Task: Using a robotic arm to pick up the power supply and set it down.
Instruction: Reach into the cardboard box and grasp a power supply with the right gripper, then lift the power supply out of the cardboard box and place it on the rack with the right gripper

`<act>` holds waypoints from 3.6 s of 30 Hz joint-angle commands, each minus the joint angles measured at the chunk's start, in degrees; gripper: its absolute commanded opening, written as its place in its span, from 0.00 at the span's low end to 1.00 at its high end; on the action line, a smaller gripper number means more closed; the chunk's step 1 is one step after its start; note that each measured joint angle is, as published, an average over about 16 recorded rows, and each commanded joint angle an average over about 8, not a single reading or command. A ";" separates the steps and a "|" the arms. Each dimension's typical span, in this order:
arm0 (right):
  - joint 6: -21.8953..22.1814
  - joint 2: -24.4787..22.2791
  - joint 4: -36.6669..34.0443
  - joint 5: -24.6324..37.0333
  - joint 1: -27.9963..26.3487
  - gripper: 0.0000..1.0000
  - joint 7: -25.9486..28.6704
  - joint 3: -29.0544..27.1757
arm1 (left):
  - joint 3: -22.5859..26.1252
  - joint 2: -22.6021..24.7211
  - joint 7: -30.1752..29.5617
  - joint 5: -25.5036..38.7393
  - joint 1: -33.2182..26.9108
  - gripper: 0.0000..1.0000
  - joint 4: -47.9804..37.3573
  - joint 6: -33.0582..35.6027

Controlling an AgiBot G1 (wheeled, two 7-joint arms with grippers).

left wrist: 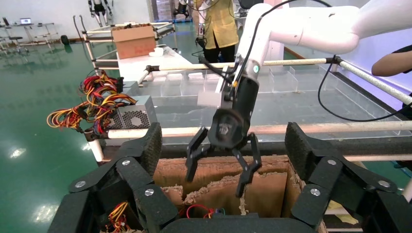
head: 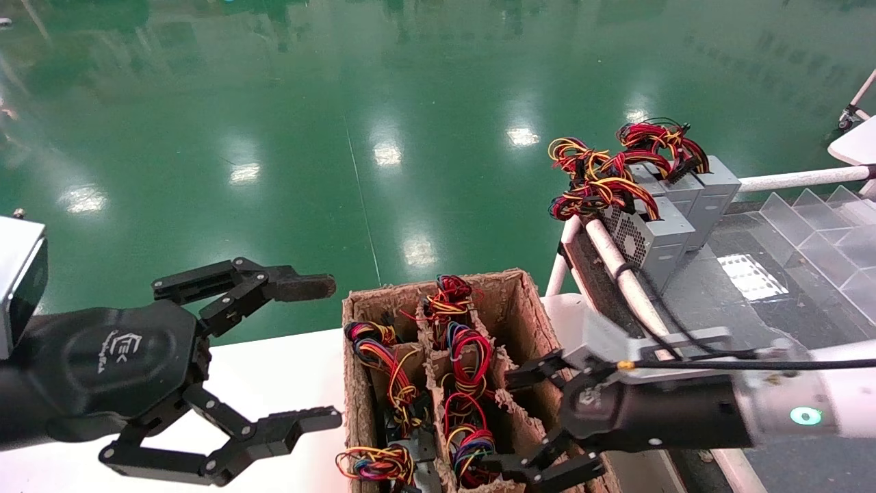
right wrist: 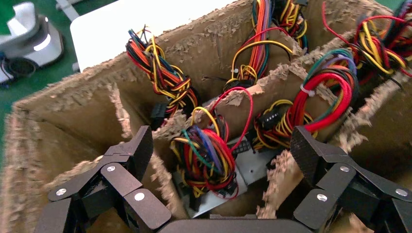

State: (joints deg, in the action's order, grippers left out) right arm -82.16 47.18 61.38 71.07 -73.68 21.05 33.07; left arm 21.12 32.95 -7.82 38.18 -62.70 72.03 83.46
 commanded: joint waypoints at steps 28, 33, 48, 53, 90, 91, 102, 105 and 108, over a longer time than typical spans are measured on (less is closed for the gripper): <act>0.16 6.19 -9.93 4.01 -1.13 0.00 -7.27 2.73 | 0.01 0.00 0.00 -0.01 0.00 1.00 0.00 0.00; -0.08 5.99 -10.15 4.02 -1.08 0.00 -7.40 2.77 | 0.01 0.00 0.01 -0.01 0.00 1.00 0.00 0.00; -0.81 5.54 -10.37 3.56 -0.61 0.00 -8.07 2.68 | 0.02 -0.01 0.01 -0.01 0.00 1.00 0.00 -0.01; -0.63 5.18 -10.35 2.37 -0.17 0.00 -9.09 1.87 | 0.02 -0.01 0.01 -0.01 -0.01 1.00 0.00 -0.01; 13.90 -16.53 10.31 -21.59 11.18 0.00 -16.37 -23.13 | 0.03 -0.01 0.02 -0.02 -0.01 1.00 0.00 -0.01; 14.45 -17.22 10.05 -21.92 11.61 0.00 -16.72 -23.88 | 0.03 -0.01 0.02 -0.02 -0.01 1.00 0.00 -0.01; 16.96 -23.74 2.77 -23.38 15.73 0.00 -20.37 -29.41 | 0.04 -0.01 0.02 -0.02 -0.01 1.00 0.00 -0.01; 17.00 -24.93 0.04 -23.41 17.01 0.00 -21.73 -30.32 | 0.04 -0.01 0.02 -0.02 -0.01 1.00 0.00 -0.01; 17.05 -25.73 -2.58 -23.06 17.95 0.00 -22.98 -30.77 | 0.04 -0.01 0.02 -0.03 -0.01 1.00 0.00 -0.01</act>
State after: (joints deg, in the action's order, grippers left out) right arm -64.84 21.89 59.01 48.54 -56.18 -1.84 2.79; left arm 21.16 32.93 -7.80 38.16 -62.71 72.03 83.45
